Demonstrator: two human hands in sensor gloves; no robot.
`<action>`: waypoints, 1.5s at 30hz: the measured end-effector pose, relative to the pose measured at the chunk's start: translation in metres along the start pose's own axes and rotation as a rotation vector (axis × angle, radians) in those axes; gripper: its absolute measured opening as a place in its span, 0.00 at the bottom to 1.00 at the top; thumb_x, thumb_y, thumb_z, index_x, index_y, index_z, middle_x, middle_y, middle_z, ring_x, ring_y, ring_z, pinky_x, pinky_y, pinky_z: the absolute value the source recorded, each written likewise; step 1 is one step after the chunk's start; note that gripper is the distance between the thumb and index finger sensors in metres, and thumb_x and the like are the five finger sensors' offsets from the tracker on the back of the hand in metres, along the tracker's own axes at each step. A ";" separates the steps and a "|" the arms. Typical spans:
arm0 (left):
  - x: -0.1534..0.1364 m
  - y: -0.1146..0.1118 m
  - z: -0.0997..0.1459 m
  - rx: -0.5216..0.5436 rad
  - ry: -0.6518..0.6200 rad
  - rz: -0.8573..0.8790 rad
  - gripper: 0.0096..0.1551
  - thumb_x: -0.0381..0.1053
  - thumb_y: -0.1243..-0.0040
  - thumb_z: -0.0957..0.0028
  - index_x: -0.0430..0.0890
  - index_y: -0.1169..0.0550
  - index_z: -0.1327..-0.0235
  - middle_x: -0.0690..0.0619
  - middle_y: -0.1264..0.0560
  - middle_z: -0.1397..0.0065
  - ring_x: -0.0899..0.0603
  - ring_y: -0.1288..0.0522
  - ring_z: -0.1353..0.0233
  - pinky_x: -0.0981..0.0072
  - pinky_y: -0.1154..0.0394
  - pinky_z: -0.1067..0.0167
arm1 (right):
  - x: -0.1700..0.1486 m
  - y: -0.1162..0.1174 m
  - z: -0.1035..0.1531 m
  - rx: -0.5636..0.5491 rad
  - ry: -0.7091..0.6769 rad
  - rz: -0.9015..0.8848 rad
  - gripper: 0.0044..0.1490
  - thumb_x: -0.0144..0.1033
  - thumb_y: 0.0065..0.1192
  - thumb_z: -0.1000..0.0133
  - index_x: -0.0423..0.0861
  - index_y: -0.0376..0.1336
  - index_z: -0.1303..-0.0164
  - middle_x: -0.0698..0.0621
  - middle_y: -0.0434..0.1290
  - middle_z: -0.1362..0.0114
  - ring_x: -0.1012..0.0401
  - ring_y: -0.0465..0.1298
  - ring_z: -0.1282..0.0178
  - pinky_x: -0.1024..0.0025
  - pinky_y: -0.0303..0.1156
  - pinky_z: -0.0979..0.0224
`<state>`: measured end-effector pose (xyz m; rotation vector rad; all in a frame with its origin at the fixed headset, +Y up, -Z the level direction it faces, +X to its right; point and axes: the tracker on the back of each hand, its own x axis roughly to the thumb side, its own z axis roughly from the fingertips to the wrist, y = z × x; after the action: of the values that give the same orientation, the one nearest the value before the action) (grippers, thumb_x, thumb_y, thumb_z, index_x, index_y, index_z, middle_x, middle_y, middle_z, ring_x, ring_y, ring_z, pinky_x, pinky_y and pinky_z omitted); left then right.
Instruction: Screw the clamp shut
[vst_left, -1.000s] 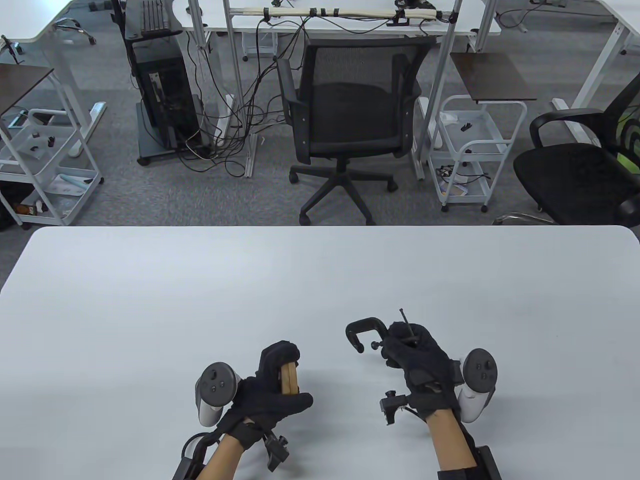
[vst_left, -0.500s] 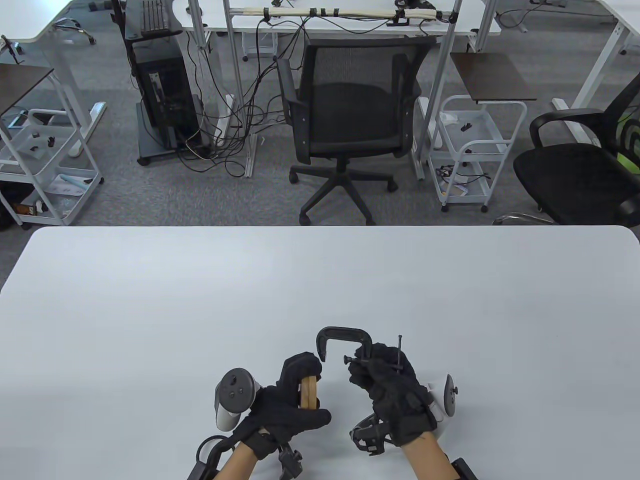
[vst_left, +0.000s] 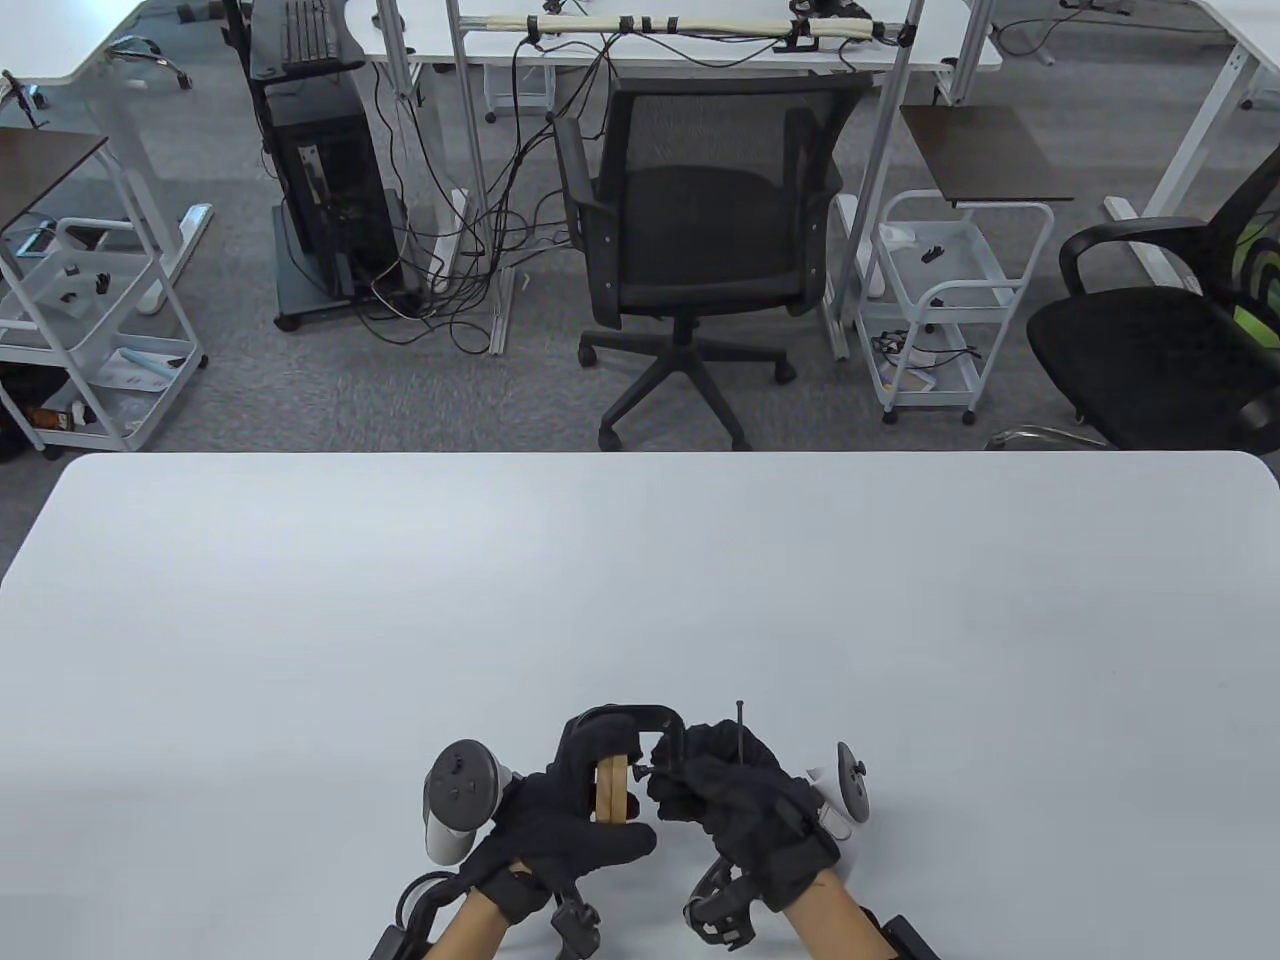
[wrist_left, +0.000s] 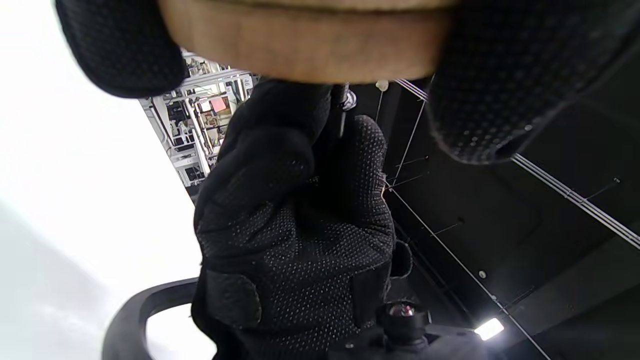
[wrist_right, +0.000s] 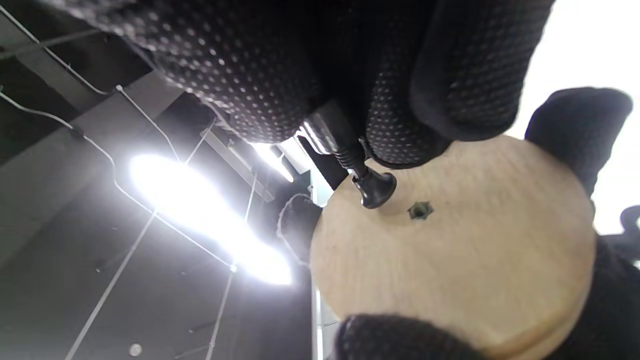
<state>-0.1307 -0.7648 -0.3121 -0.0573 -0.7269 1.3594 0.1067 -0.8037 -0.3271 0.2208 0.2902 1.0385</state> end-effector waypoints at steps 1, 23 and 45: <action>0.000 0.000 0.000 -0.001 0.000 0.005 0.61 0.65 0.20 0.57 0.66 0.49 0.21 0.41 0.55 0.14 0.22 0.45 0.23 0.33 0.22 0.42 | 0.001 0.000 0.000 0.004 -0.005 0.023 0.20 0.35 0.77 0.52 0.54 0.69 0.52 0.43 0.79 0.38 0.48 0.85 0.51 0.61 0.84 0.52; -0.014 0.028 0.006 0.158 0.037 0.164 0.62 0.64 0.17 0.59 0.62 0.46 0.20 0.57 0.50 0.12 0.22 0.43 0.23 0.32 0.22 0.43 | 0.057 -0.029 0.007 -0.032 -0.377 0.699 0.36 0.36 0.61 0.44 0.50 0.57 0.23 0.40 0.61 0.20 0.35 0.63 0.26 0.36 0.64 0.34; -0.017 0.023 0.006 0.120 0.044 0.231 0.62 0.64 0.17 0.59 0.62 0.46 0.20 0.57 0.50 0.12 0.22 0.43 0.22 0.32 0.22 0.43 | 0.042 -0.003 0.008 0.101 -0.481 1.035 0.40 0.56 0.64 0.50 0.48 0.64 0.30 0.41 0.61 0.20 0.37 0.63 0.25 0.35 0.63 0.33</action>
<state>-0.1542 -0.7771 -0.3248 -0.0773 -0.6136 1.6155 0.1322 -0.7690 -0.3260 0.7458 -0.2557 1.9376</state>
